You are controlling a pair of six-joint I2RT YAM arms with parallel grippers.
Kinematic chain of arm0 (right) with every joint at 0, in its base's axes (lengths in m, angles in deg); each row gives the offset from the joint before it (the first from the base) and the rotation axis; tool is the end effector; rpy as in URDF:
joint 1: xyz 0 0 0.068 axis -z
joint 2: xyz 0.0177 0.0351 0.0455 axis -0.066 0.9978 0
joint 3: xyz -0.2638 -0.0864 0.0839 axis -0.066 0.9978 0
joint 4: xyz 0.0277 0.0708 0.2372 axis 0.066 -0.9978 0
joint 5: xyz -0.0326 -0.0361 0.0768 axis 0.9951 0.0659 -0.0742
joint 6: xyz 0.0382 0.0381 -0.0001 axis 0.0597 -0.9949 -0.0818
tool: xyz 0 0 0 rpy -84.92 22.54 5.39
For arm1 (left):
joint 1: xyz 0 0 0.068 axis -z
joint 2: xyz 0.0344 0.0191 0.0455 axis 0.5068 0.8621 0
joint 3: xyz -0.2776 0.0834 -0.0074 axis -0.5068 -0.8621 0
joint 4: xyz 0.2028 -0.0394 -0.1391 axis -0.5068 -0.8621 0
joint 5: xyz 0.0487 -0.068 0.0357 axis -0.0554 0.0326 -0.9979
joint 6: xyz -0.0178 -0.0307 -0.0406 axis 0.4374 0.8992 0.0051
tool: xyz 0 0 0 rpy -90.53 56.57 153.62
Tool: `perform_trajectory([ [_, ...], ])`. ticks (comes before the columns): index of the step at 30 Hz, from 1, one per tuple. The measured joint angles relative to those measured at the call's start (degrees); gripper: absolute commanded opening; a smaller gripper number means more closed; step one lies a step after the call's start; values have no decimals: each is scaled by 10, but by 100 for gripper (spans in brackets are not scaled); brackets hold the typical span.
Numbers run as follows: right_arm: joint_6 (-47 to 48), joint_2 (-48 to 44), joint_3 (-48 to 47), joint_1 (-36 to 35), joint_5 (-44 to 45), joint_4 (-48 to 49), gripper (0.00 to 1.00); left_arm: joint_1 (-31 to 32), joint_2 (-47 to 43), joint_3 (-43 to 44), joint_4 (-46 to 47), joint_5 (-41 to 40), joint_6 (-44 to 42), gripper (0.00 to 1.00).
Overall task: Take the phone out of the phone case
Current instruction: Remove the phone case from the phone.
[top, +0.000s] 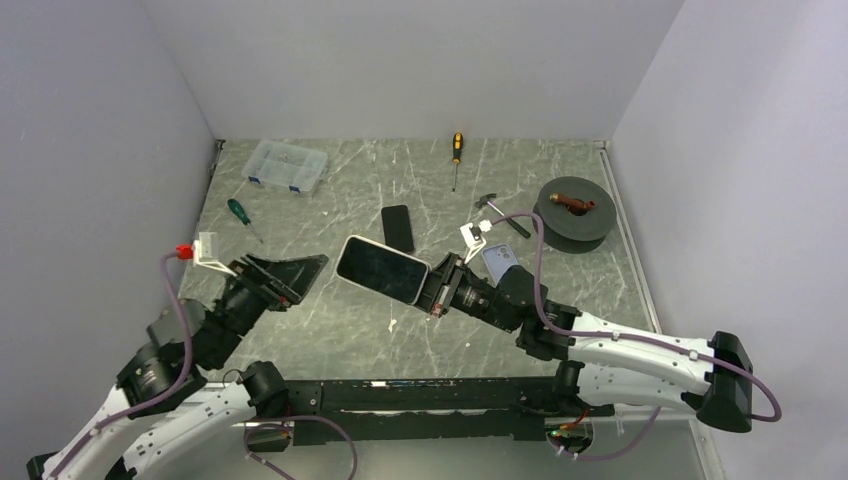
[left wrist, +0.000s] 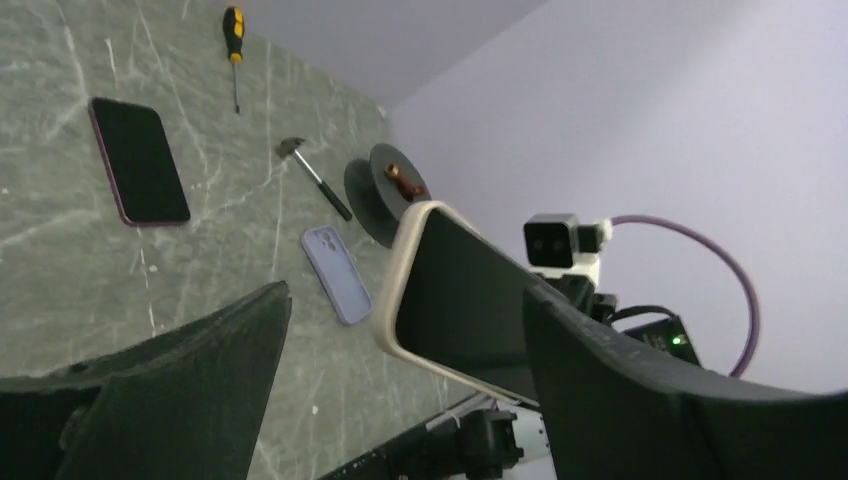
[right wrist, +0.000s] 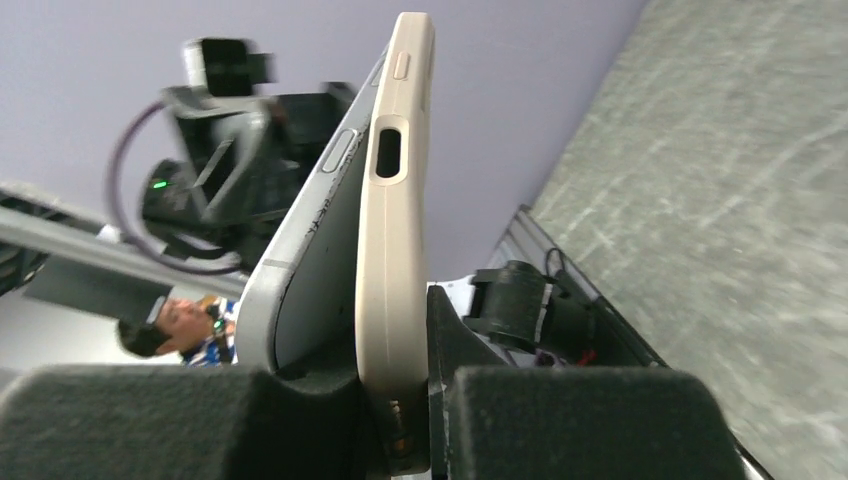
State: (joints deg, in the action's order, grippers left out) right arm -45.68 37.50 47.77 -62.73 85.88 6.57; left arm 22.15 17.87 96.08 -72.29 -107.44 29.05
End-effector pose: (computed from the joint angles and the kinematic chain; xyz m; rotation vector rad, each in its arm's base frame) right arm 0.0822 0.1884 0.3446 -0.0276 1.7437 1.7880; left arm 0.0304 -0.0178 0.3593 -0.4192 1.6198 -1.2295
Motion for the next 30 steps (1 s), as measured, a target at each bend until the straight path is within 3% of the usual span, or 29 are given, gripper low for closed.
perform_trajectory([
  [4, -7, -33, 8, 7, 39, -84, 0, 0, 35, 67, -50, -22, -129, 99],
  [7, -18, -54, 31, 14, 67, -125, 0, 11, 109, 88, -95, -28, -178, 99],
  [11, -45, -61, 64, 24, 91, -174, 0, 130, 223, 74, -132, -81, -208, 100],
  [16, -73, -57, 69, 28, 103, -245, 0, 276, 268, 77, -145, -164, -250, 99],
  [22, -100, -57, 67, 28, 103, -285, 0, 360, 382, 165, -129, -233, -329, 99],
  [30, -173, -71, 67, 37, 89, -314, 0, 424, 560, 206, -142, -260, -434, 97],
])
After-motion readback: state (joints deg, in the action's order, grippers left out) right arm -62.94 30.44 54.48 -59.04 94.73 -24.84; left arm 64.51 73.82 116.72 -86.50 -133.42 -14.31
